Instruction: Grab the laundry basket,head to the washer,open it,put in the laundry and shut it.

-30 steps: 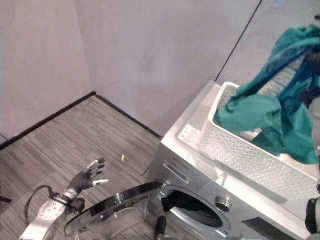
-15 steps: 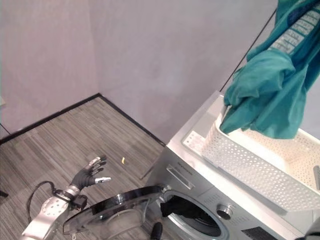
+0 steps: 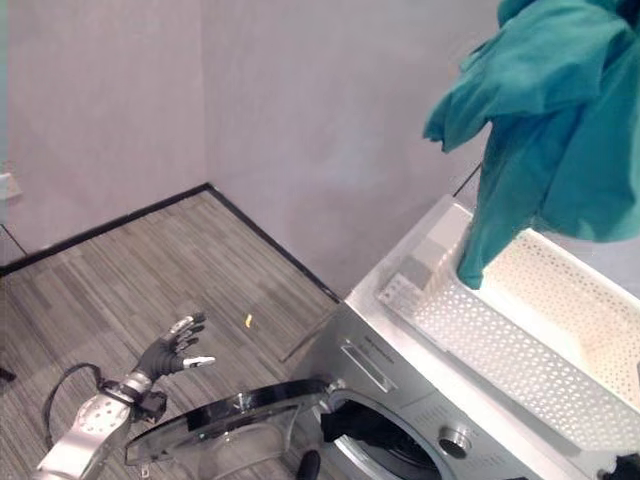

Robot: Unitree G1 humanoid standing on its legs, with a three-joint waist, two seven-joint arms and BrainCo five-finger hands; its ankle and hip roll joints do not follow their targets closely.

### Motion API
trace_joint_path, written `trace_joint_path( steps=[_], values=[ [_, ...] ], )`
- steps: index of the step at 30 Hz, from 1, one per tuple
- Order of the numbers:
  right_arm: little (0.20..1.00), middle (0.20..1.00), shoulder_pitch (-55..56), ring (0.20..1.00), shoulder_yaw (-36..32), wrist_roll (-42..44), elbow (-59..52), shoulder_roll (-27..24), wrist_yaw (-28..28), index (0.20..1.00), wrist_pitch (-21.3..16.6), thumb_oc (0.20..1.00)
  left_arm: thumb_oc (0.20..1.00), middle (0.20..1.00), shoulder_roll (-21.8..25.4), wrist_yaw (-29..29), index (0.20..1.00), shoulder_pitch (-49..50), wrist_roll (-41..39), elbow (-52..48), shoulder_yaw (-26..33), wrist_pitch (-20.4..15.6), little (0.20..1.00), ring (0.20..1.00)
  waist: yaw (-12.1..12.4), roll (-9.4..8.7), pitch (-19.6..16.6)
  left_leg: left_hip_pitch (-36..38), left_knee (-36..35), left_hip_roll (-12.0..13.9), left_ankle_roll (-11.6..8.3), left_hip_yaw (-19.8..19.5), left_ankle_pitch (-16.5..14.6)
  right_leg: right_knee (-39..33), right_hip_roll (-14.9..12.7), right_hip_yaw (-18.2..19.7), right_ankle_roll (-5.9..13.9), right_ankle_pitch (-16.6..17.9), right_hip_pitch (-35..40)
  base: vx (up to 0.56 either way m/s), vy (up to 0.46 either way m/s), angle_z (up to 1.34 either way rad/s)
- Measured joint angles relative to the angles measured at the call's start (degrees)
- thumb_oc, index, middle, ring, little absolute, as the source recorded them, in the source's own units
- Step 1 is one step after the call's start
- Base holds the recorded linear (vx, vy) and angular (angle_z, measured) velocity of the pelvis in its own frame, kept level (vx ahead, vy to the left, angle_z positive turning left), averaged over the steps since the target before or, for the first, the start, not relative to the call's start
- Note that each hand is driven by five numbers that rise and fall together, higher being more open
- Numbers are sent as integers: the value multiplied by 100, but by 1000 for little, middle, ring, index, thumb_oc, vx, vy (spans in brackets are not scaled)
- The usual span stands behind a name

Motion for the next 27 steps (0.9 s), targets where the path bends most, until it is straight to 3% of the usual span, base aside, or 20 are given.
trace_joint_path(
  steps=[12, 27],
  values=[
    [200, 200, 5, 200, 10, 10, 24, 1, 0, 200, 4, 200, 1000, 1000, -7, 26, 1000, 9, -1, 21, 14, -8, 1000, 1000, 88, 287, -92, 295, -404, 82, -26, 2, 141, -2, 33, -78, 0, 0, 102, 5, -3, 0],
    [200, 200, 121, 200, -335, -1, -289, -247, -114, 200, 126, 200, 1000, 1000, -1, 135, 1000, 7, 6, 13, 74, -35, 1000, 1000, 3, 378, -88, 306, -453, 78, -11, 5, 177, -32, 27, -77, 1, -1, 92, 0, 0, 0]
  ],
)
